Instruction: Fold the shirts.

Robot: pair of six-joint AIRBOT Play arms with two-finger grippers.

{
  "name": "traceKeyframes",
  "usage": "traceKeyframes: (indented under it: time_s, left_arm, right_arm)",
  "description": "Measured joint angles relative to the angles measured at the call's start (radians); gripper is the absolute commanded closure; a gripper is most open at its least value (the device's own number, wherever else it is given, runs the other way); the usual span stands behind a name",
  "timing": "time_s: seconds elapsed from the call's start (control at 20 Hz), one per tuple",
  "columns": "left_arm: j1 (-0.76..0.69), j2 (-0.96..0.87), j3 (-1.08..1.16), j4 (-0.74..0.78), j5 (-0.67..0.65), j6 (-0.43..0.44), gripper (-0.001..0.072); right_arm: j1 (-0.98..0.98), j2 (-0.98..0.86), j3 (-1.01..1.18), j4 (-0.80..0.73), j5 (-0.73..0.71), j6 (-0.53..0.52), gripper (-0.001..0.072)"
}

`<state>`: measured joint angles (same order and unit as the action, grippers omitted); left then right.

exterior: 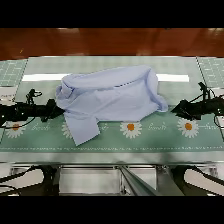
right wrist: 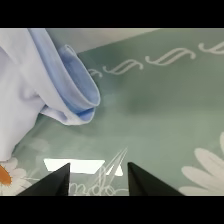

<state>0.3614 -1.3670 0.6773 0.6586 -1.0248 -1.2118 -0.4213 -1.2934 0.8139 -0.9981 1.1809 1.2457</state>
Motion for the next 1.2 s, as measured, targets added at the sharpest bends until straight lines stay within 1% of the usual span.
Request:
traceKeyframes:
  time_s: [0.25,0.45,0.5,0.55,0.6,0.65,0.8,0.9,1.1,1.2]
  left_arm:
    - [0.0,0.0,0.008,0.0,-0.018,0.0,0.0689]
    - [-0.002,0.0,0.008,0.0,-0.021,-0.003,0.0689]
    - [-0.002,0.0,0.008,-0.001,-0.021,-0.003,0.0689]
    - [-0.002,0.0,0.008,-0.001,-0.021,-0.003,0.0689]
    - [-0.002,0.0,0.009,-0.001,-0.021,-0.003,0.0689]
    - [-0.002,0.0,0.009,-0.001,-0.022,-0.003,0.069]
    - [-0.002,0.002,0.016,-0.001,-0.026,-0.004,0.0689]
    - [0.0,0.015,0.045,-0.002,-0.037,-0.006,0.0689]
    - [0.013,0.103,0.213,-0.051,-0.069,-0.005,0.069]
    - [-0.002,0.156,0.333,-0.098,-0.053,-0.013,0.069]
  right_arm:
    - [0.0,-0.086,0.015,0.086,-0.007,-0.067,0.0292]
    - [0.016,-0.167,0.053,0.141,-0.027,-0.094,0.0292]
    - [0.031,-0.188,0.065,0.151,-0.029,-0.098,0.0306]
    - [0.051,-0.21,0.08,0.163,-0.032,-0.101,0.0362]
    - [0.071,-0.228,0.095,0.168,-0.036,-0.102,0.0502]
    - [0.093,-0.247,0.109,0.167,-0.047,-0.101,0.0679]
    - [0.136,-0.275,0.16,0.171,-0.051,-0.085,0.0687]
    - [0.144,-0.276,0.217,0.166,-0.011,-0.077,0.0687]
    - [0.146,-0.193,0.439,0.095,0.08,-0.025,0.0688]
    - [0.152,-0.142,0.595,0.04,0.082,0.03,0.0688]
